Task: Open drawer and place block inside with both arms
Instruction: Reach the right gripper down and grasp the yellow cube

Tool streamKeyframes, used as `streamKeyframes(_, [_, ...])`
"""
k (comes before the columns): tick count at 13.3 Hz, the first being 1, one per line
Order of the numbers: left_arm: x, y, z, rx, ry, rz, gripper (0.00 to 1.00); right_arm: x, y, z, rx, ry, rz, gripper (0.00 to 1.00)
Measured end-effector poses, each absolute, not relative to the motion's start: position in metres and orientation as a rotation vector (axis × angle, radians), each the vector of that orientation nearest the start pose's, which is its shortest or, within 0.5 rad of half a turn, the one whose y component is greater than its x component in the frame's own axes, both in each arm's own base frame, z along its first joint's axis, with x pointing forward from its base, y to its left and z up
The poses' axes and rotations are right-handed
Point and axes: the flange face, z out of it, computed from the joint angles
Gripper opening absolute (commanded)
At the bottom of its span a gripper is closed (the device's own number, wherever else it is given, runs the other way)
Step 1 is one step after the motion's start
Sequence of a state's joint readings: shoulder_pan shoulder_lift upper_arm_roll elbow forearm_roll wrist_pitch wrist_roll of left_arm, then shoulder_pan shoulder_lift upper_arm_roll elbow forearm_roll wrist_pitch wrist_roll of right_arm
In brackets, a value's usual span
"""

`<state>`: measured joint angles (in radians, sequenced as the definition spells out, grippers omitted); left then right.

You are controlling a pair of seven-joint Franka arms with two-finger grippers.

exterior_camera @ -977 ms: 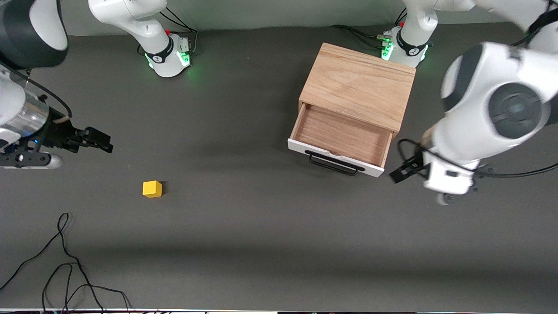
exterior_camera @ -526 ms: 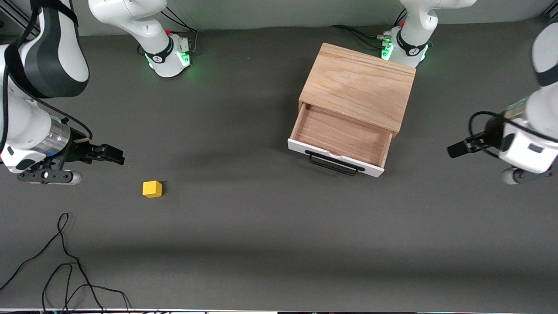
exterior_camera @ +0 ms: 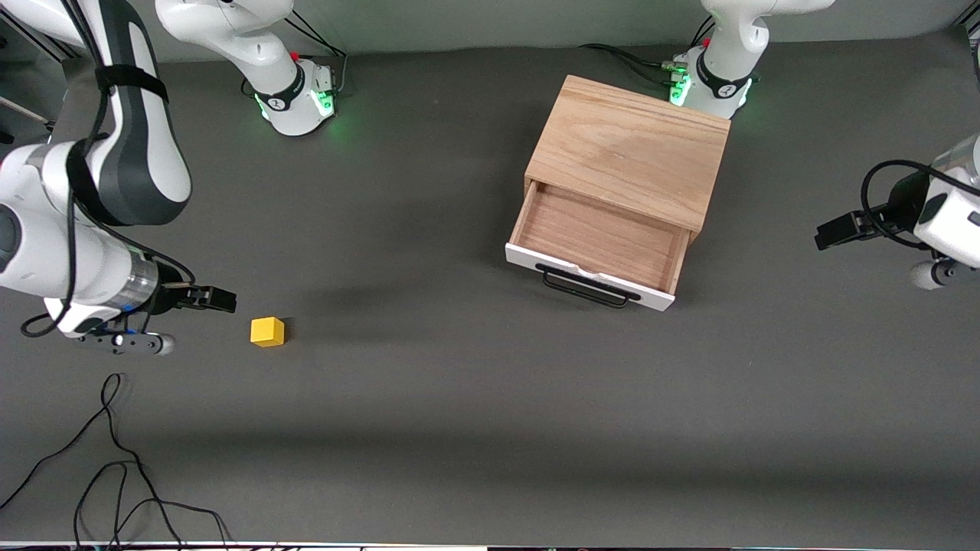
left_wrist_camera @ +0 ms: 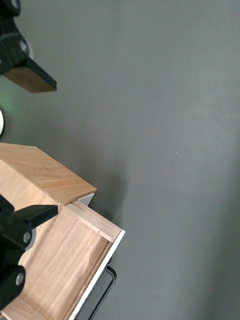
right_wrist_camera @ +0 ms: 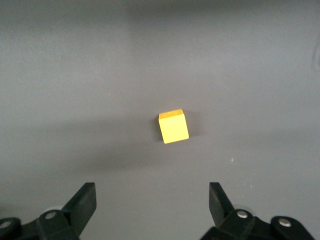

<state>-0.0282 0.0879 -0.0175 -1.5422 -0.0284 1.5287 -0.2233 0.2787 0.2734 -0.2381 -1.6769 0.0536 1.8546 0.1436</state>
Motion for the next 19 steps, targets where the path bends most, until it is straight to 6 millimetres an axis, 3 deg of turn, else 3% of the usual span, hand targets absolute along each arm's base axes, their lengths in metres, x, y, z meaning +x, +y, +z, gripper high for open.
streamKeyframes(2, [0.569, -0.029, 0.588, -3.147, -0.259, 0.142, 1.00, 0.629, 0.039, 0.420, -3.155, 0.186, 0.066, 1.00])
streamKeyframes(6, [0.570, -0.020, 0.589, -3.163, -0.072, 0.115, 1.00, 0.608, 0.031, 0.340, -3.159, 0.148, -0.038, 1.00])
streamKeyframes(10, [0.570, -0.021, 0.588, -3.164, -0.017, 0.119, 1.00, 0.593, 0.027, 0.306, -3.163, 0.102, -0.114, 1.00])
streamKeyframes(14, [0.569, -0.030, 0.588, -3.164, 0.013, 0.119, 1.00, 0.572, 0.022, 0.253, -3.176, 0.072, -0.192, 1.00])
streamKeyframes(19, [0.569, -0.031, 0.588, -3.164, 0.024, 0.116, 1.00, 0.572, 0.020, 0.214, -3.196, 0.055, -0.220, 1.00])
